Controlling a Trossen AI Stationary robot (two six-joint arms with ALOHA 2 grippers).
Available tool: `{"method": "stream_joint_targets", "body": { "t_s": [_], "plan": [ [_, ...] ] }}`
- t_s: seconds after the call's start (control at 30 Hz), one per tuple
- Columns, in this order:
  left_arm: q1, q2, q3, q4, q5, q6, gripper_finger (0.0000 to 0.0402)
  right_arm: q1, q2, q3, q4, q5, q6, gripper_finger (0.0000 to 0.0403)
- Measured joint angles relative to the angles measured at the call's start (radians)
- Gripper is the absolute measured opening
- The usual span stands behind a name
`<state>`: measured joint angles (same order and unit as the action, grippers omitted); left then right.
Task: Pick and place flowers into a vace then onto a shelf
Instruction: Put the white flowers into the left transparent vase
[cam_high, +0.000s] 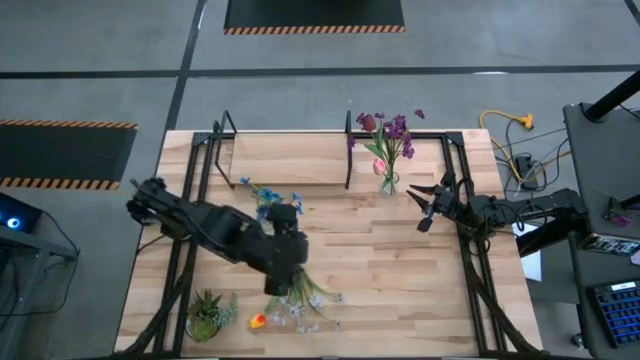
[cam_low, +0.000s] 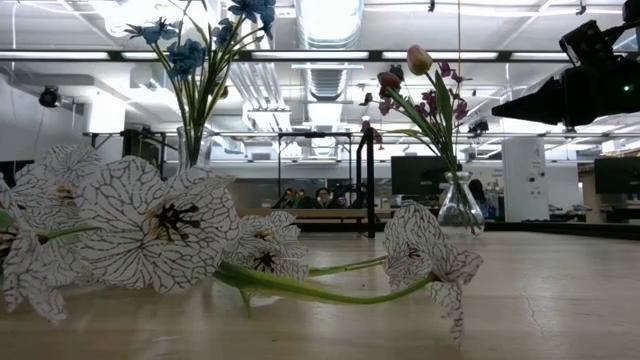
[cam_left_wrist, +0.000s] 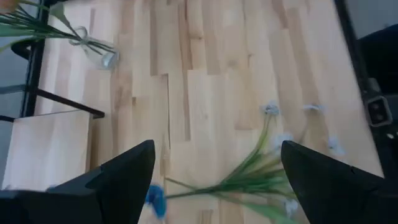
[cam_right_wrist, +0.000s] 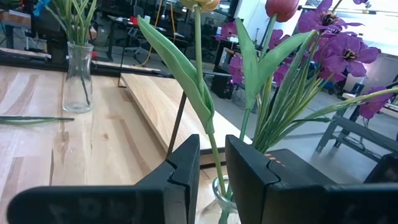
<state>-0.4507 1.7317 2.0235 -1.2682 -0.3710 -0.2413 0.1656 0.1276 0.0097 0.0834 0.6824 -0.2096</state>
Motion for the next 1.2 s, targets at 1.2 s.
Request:
{"method": "stream_joint_targets", "body": {
  "t_s": [1.2],
  "plan": [
    [0.001, 0.21, -0.475, 0.261, 0.059, 0.065, 0.033, 0.0, 0.0, 0.0, 0.0, 0.0, 0.0, 0.0068]
  ]
}}
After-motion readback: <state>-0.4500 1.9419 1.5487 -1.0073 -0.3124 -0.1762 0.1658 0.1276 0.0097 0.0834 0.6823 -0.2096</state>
